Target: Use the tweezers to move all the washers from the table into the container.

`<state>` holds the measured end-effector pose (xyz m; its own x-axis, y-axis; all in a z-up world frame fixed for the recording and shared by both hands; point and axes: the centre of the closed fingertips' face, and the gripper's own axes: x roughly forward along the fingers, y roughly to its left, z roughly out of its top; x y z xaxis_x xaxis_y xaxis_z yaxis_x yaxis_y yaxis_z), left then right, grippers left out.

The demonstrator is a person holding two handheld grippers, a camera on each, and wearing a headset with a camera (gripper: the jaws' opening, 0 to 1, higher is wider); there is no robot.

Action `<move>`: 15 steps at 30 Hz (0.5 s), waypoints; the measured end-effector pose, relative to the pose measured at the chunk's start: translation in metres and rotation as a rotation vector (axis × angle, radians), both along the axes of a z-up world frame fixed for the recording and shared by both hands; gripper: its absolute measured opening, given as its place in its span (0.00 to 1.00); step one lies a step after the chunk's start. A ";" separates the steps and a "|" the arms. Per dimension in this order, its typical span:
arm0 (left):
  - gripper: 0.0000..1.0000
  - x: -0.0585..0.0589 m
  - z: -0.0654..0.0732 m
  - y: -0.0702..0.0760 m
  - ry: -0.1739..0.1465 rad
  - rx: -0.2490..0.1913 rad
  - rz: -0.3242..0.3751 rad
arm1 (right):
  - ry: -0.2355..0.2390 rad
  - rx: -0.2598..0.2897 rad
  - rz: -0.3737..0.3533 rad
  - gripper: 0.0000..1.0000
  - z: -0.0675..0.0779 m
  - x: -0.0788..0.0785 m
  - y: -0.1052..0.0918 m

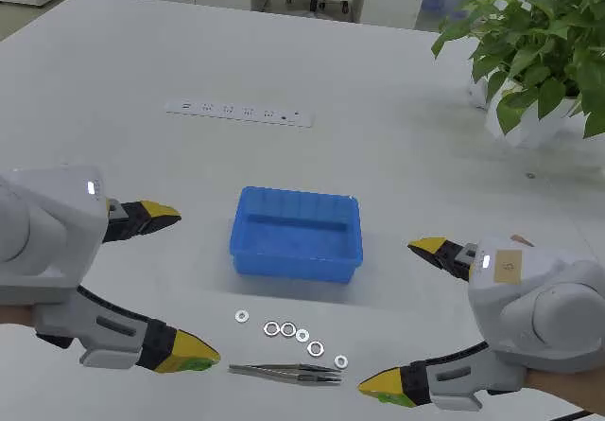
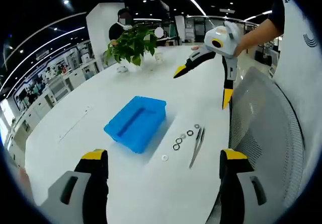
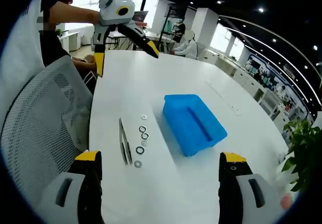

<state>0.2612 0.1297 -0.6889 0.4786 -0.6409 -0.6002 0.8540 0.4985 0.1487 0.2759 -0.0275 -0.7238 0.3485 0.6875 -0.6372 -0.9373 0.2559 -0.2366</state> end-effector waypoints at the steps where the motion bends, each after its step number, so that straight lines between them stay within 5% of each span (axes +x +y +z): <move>1: 0.97 0.000 -0.001 0.000 0.002 0.001 0.000 | 0.000 0.000 -0.001 0.97 0.000 0.000 0.000; 15: 0.97 -0.003 -0.006 0.000 0.017 0.017 -0.011 | 0.011 0.002 -0.020 0.96 -0.004 0.000 -0.005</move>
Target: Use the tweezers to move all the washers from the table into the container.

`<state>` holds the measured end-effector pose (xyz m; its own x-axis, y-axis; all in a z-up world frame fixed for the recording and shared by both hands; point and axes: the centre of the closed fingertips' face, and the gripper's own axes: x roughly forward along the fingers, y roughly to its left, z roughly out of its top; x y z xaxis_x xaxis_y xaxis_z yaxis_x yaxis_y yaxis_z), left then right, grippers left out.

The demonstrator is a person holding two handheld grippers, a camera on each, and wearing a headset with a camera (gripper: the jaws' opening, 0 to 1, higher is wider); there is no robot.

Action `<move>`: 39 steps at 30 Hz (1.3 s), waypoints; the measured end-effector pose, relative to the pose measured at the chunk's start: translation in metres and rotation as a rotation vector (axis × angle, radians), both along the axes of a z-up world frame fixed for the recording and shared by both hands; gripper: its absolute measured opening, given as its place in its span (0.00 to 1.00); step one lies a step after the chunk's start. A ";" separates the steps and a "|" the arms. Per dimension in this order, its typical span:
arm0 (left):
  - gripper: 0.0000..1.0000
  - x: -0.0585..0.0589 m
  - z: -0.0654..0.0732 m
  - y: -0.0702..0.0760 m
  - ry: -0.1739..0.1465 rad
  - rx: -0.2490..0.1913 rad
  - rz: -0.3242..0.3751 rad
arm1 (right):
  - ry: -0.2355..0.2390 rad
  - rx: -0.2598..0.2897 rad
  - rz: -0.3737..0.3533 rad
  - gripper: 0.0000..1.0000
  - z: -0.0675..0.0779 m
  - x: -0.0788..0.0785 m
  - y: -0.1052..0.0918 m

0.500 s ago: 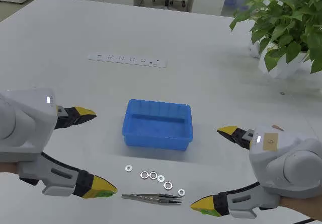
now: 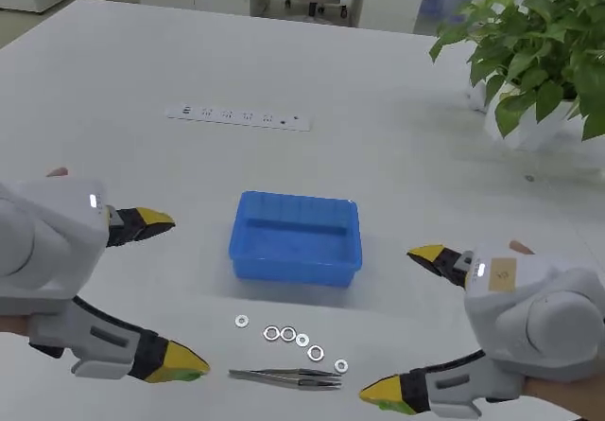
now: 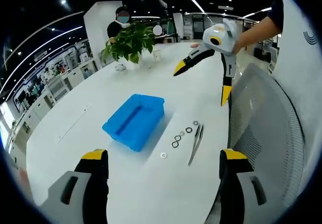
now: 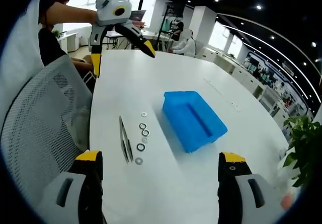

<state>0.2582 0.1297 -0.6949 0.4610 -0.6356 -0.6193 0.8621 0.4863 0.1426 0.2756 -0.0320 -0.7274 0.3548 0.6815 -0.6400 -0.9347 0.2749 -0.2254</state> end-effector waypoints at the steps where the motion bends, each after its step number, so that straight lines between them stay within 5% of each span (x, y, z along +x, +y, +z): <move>1: 0.97 0.000 0.000 0.000 0.001 -0.001 0.001 | 0.001 0.001 0.000 0.96 0.000 0.000 0.000; 6: 0.95 0.000 0.001 -0.001 -0.018 0.003 -0.008 | 0.002 -0.005 -0.001 0.96 -0.001 0.000 0.000; 39: 0.95 -0.001 -0.010 -0.002 0.015 0.008 -0.013 | 0.014 -0.026 0.011 0.94 -0.006 0.001 0.000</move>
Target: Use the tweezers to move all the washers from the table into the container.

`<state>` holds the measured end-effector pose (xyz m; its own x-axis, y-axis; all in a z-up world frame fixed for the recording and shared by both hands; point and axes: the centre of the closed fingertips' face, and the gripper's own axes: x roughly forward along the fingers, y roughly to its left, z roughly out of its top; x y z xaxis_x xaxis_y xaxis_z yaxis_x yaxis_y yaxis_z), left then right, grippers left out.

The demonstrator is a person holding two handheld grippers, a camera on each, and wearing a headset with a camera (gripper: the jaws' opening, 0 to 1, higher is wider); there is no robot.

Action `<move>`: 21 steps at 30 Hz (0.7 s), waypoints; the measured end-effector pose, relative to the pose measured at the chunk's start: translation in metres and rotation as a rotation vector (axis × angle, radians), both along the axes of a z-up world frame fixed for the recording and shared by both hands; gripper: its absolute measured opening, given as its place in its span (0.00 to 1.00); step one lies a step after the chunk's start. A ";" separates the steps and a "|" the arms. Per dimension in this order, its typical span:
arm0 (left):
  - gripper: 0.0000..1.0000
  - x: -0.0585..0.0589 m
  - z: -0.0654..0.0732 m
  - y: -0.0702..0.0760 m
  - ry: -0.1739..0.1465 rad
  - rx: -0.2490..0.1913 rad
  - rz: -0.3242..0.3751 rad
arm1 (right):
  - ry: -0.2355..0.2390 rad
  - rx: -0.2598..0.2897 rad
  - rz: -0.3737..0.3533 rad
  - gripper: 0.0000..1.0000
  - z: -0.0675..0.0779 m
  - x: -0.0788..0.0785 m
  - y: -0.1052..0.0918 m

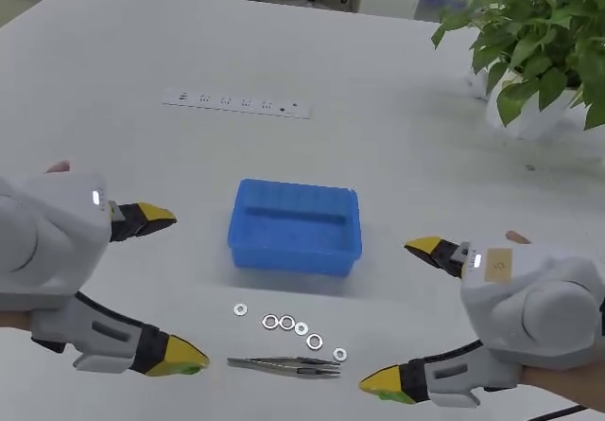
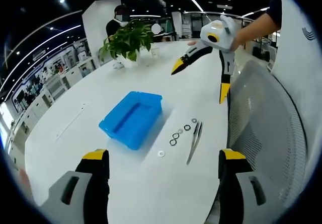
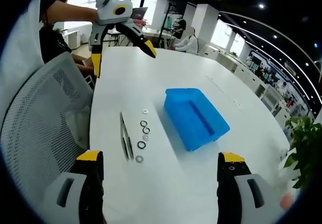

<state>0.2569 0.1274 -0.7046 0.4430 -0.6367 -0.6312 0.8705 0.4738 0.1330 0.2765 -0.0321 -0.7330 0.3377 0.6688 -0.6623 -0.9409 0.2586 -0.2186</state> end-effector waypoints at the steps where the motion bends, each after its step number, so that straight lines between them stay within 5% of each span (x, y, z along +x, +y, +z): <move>1: 0.95 0.000 0.000 0.000 0.001 0.000 -0.001 | 0.001 0.000 0.001 0.94 0.000 0.000 0.000; 21: 0.95 0.004 -0.006 -0.002 0.016 -0.005 -0.007 | 0.024 -0.016 -0.001 0.93 -0.007 0.004 0.000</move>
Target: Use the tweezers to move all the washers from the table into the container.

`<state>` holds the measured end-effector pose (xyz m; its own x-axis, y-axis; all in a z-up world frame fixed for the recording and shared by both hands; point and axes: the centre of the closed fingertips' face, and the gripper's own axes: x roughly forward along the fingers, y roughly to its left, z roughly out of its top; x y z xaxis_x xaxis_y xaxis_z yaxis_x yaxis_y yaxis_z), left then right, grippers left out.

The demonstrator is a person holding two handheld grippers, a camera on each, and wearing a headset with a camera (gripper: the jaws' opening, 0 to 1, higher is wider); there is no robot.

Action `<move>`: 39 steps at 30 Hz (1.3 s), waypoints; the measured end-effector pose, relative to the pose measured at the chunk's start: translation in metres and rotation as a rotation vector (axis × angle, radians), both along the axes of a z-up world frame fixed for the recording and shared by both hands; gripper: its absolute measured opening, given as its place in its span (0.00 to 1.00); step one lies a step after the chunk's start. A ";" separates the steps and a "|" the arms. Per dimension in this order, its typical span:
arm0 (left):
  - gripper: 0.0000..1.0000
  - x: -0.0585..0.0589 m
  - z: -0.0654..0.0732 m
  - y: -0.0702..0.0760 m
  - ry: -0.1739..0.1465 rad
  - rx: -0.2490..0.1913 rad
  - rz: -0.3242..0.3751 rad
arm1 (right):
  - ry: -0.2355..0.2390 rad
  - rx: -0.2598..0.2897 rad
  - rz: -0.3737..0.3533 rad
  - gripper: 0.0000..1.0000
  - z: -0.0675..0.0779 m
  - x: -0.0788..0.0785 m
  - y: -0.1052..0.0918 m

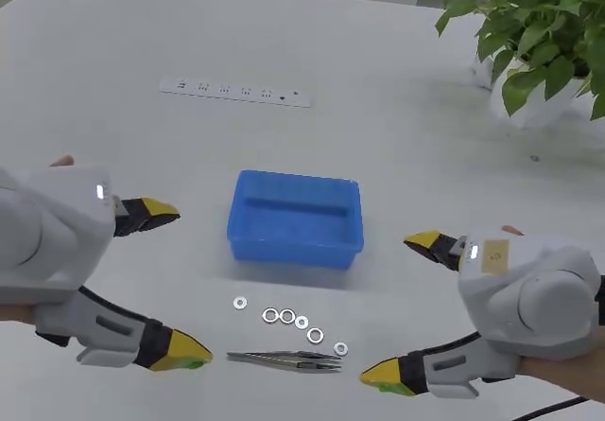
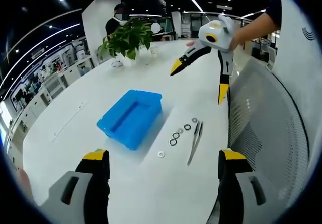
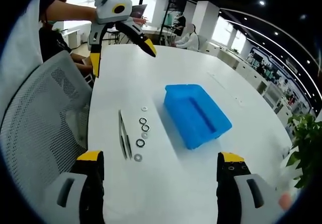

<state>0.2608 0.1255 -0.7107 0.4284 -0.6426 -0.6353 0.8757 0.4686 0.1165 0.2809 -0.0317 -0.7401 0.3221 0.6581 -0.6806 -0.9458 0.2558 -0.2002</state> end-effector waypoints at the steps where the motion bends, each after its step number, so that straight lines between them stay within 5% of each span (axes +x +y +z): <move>1: 0.95 0.000 0.000 0.000 0.000 0.001 -0.001 | -0.002 0.003 -0.001 0.93 0.001 0.000 0.000; 14: 0.93 -0.006 -0.010 -0.003 0.026 0.015 -0.024 | 0.013 -0.004 0.005 0.92 -0.006 -0.005 0.001; 19: 0.89 -0.019 -0.027 -0.010 0.093 0.029 -0.050 | 0.033 0.002 0.049 0.85 -0.012 -0.016 0.018; 20: 0.90 -0.020 -0.028 -0.012 0.108 0.017 -0.038 | 0.042 0.000 0.057 0.83 -0.013 -0.018 0.021; 22: 0.89 -0.026 -0.027 -0.024 0.168 -0.082 0.004 | 0.080 -0.005 0.073 0.80 -0.019 -0.025 0.026; 24: 0.87 -0.026 -0.027 -0.029 0.167 -0.127 0.021 | 0.109 -0.016 0.082 0.75 -0.025 -0.029 0.032; 31: 0.81 -0.035 -0.054 -0.026 0.176 -0.061 0.011 | 0.131 -0.017 0.128 0.66 -0.034 -0.033 0.046; 39: 0.69 -0.025 -0.066 -0.031 0.154 -0.037 -0.047 | 0.149 -0.041 0.192 0.54 -0.049 -0.043 0.058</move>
